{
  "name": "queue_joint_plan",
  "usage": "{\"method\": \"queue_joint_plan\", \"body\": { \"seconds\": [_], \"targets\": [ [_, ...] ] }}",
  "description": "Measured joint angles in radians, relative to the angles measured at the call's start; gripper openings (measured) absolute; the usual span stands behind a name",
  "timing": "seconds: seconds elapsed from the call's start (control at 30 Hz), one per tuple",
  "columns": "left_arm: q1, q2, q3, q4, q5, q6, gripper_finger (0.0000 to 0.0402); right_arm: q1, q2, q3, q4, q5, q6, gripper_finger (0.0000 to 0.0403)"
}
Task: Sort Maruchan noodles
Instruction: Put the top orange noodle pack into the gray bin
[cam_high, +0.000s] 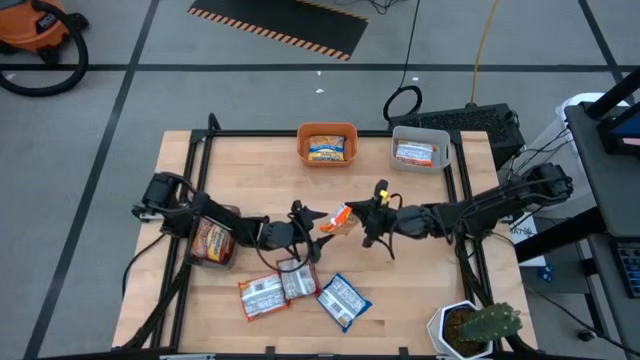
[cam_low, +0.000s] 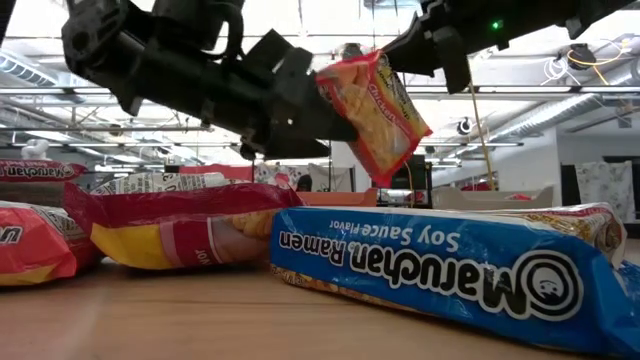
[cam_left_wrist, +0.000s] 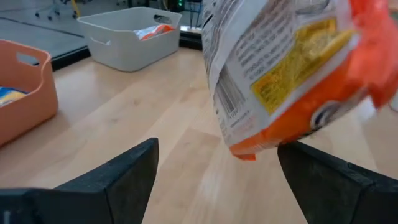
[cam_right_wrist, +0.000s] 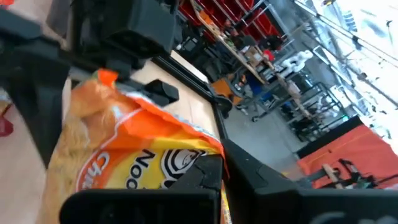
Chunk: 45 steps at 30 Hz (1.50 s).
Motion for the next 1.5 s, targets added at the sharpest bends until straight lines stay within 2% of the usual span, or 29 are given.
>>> {"method": "queue_joint_plan", "body": {
  "seconds": [0.23,0.43,0.63,0.77,0.83,0.9,1.3,1.5],
  "targets": [
    [0.003,0.045,0.069,-0.005,0.005,0.056,0.0333,-0.005,0.002,0.000,-0.032,-0.006,0.051,0.0000],
    [0.003,0.041,0.085,0.002,-0.002,0.077,0.0333,-0.010,0.002,0.000,-0.082,0.088,0.076,0.0000],
    [0.003,0.038,0.085,0.000,0.000,0.077,0.0333,-0.010,0.002,0.000,-0.086,0.096,0.075,0.0000],
    [0.005,0.035,0.086,-0.011,0.003,0.074,0.0333,-0.010,0.003,-0.001,-0.106,0.189,0.065,0.0000],
    [0.008,0.035,0.086,-0.032,0.003,0.068,0.0333,-0.012,0.004,-0.002,-0.110,0.199,0.060,0.0000],
    [0.013,0.035,0.086,-0.038,0.003,0.055,0.0333,-0.012,0.004,-0.002,-0.107,0.183,0.062,0.0000],
    [0.025,0.035,0.086,-0.035,0.006,0.035,0.0333,-0.013,0.004,-0.002,-0.075,-0.100,0.073,0.0000],
    [0.025,0.031,0.086,-0.021,0.014,0.036,0.0333,-0.013,0.004,-0.002,-0.077,-0.099,0.073,0.0000]
  ]
}}
